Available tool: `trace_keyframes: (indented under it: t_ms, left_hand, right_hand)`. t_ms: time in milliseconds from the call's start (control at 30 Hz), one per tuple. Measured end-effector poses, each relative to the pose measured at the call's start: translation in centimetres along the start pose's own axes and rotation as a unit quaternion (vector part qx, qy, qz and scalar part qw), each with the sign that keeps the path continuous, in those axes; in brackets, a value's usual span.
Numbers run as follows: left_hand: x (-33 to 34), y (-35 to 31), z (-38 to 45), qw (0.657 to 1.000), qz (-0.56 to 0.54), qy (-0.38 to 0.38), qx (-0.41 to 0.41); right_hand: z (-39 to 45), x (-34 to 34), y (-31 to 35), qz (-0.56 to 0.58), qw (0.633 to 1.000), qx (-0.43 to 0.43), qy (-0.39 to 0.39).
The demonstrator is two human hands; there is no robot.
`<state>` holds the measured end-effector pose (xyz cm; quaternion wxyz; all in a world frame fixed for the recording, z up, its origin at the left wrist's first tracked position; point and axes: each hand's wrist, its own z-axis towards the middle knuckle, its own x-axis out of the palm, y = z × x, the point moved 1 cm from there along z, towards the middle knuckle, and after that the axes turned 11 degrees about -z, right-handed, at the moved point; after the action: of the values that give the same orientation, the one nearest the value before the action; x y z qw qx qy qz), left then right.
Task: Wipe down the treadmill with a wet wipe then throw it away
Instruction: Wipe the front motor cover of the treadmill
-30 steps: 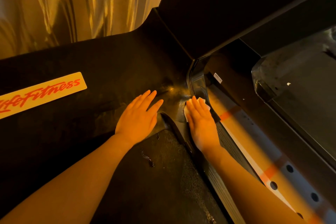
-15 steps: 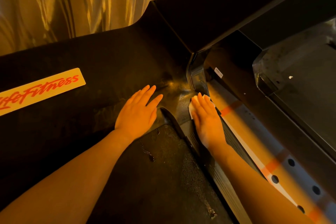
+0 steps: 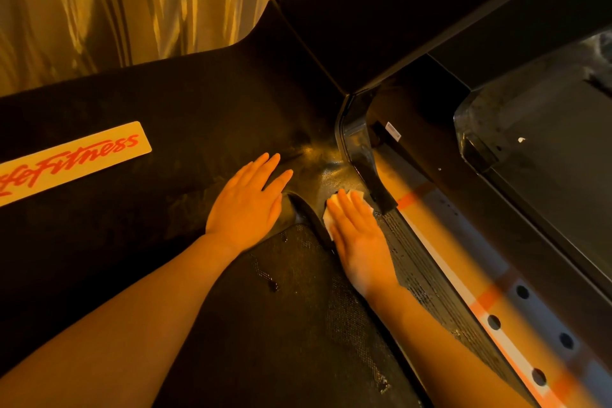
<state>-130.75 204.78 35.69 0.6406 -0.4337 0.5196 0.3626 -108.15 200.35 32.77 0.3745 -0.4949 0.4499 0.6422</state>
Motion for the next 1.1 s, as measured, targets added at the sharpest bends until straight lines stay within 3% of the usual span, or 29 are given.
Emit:
trace_keyframes:
  t_ms: [200, 500, 700, 900, 1100]
  left_hand:
    - [0.0, 0.1, -0.1, 1.0, -0.007, -0.003, 0.004]
    - [0.0, 0.1, -0.1, 1.0, -0.005, -0.007, 0.002]
    - [0.2, 0.1, 0.1, 1.0, -0.009, -0.002, 0.001]
    - [0.1, 0.2, -0.1, 1.0, 0.0, -0.003, 0.001]
    - [0.4, 0.3, 0.0, 1.0, 0.021, -0.008, 0.0]
  right_hand:
    - [0.6, -0.7, -1.7, 0.039, 0.994, 0.098, -0.023]
    - [-0.5, -1.4, 0.2, 0.006, 0.997, 0.077, -0.013]
    - [3.0, -0.4, -1.1, -0.001, 0.988, 0.153, 0.022]
    - [7.4, -1.2, -0.6, 0.017, 0.981, 0.195, -0.003]
    - [9.5, -1.7, 0.6, 0.12, 0.967, 0.222, -0.036]
